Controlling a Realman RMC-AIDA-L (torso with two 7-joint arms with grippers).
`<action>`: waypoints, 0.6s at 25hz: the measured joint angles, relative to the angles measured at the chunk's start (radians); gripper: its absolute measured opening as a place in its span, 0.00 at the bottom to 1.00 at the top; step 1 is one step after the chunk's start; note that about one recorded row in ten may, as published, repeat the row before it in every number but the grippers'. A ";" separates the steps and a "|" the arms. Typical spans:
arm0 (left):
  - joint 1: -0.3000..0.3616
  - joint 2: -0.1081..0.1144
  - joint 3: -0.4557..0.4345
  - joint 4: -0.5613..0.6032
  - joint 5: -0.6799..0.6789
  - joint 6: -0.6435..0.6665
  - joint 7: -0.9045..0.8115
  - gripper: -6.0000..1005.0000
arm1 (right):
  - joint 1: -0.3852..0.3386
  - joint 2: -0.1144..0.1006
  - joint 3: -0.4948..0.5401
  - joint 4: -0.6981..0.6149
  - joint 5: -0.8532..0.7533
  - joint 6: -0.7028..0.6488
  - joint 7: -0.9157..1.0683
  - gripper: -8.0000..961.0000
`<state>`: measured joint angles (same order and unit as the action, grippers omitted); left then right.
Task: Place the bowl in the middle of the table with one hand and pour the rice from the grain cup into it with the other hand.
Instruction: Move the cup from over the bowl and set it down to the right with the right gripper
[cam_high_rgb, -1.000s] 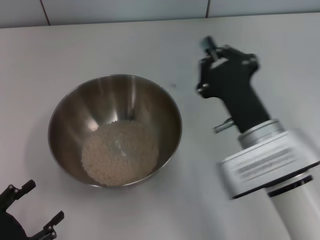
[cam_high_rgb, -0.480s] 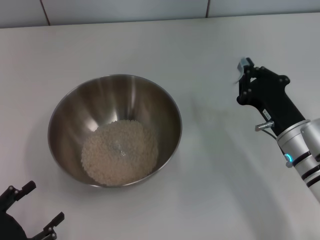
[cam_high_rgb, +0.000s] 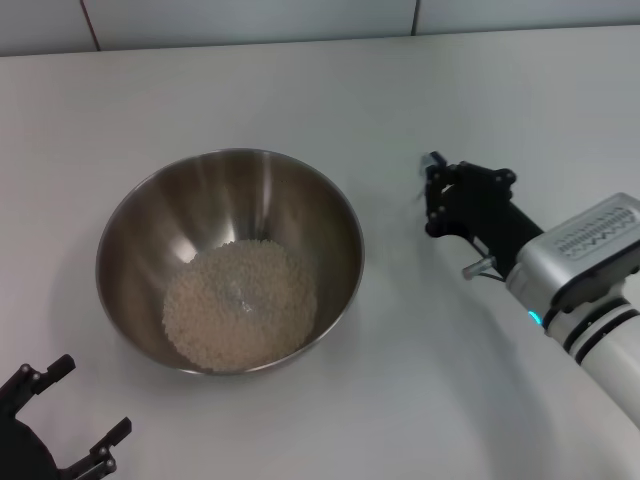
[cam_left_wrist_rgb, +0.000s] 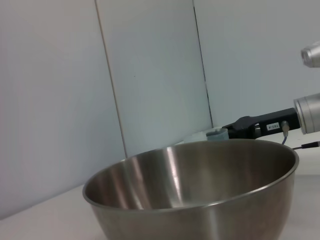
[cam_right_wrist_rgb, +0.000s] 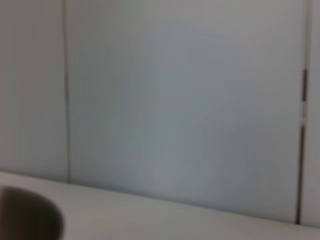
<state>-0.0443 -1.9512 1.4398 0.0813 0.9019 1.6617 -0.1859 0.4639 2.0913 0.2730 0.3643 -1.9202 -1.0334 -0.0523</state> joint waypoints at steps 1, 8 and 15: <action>0.000 -0.001 0.000 0.000 0.000 -0.001 0.000 0.84 | 0.005 0.000 0.000 0.000 -0.014 0.013 -0.001 0.11; -0.002 -0.003 0.001 0.001 0.000 -0.004 0.002 0.84 | 0.026 0.000 0.000 0.000 -0.067 0.058 -0.003 0.13; -0.002 -0.005 0.002 0.000 0.000 -0.005 0.002 0.84 | 0.029 -0.001 0.000 0.008 -0.067 0.108 0.007 0.15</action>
<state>-0.0460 -1.9559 1.4421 0.0817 0.9019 1.6565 -0.1840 0.4930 2.0907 0.2732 0.3725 -1.9869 -0.9256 -0.0450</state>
